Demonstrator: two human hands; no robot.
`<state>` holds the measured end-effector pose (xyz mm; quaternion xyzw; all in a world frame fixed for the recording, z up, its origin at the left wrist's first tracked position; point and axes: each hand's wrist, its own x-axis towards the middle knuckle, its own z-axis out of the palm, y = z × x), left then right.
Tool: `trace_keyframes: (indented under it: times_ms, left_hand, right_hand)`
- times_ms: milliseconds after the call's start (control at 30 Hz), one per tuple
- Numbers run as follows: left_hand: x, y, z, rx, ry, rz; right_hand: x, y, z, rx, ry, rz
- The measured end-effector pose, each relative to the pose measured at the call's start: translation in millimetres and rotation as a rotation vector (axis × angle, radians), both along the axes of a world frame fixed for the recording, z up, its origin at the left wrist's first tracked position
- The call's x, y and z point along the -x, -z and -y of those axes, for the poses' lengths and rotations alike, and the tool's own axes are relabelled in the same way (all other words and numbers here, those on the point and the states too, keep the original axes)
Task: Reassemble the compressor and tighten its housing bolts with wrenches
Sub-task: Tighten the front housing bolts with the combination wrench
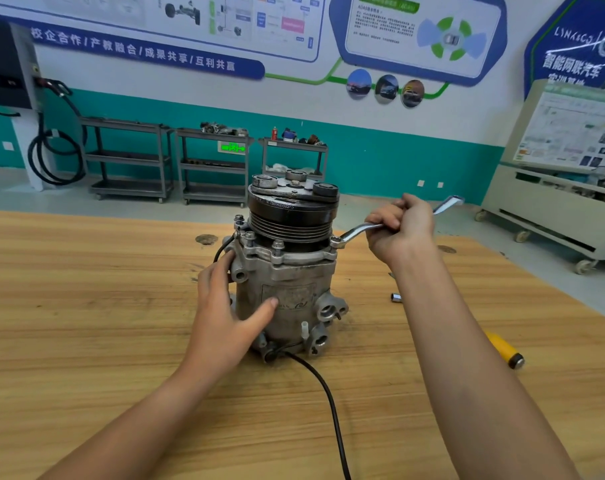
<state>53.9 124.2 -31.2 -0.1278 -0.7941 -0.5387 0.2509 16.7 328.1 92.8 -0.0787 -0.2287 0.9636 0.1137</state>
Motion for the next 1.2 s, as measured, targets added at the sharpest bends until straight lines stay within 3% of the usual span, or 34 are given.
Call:
trace_keyframes:
  times_ms: [200, 433, 733, 967, 1200]
  left_hand:
    - [0.2, -0.2, -0.5, -0.002, -0.006, -0.005]
    - [0.8, -0.2, -0.5, -0.001, -0.01, -0.014]
    - [1.8, 1.7, 0.8, -0.004, -0.005, -0.009]
    - [1.1, 0.9, 0.3, -0.001, -0.004, -0.006]
    - [1.2, 0.9, -0.5, -0.002, -0.004, 0.008]
  right_hand:
    - [-10.7, 23.0, -0.9, 0.055, 0.068, -0.008]
    - [-10.7, -3.0, 13.9, -0.244, 0.213, -0.182]
    - [-0.1, 5.8, 7.3, 0.089, -0.114, -0.405]
    - [-4.2, 20.9, 4.8, 0.229, -0.095, -0.424]
    - [-21.9, 18.1, 5.7, 0.137, 0.024, -0.386]
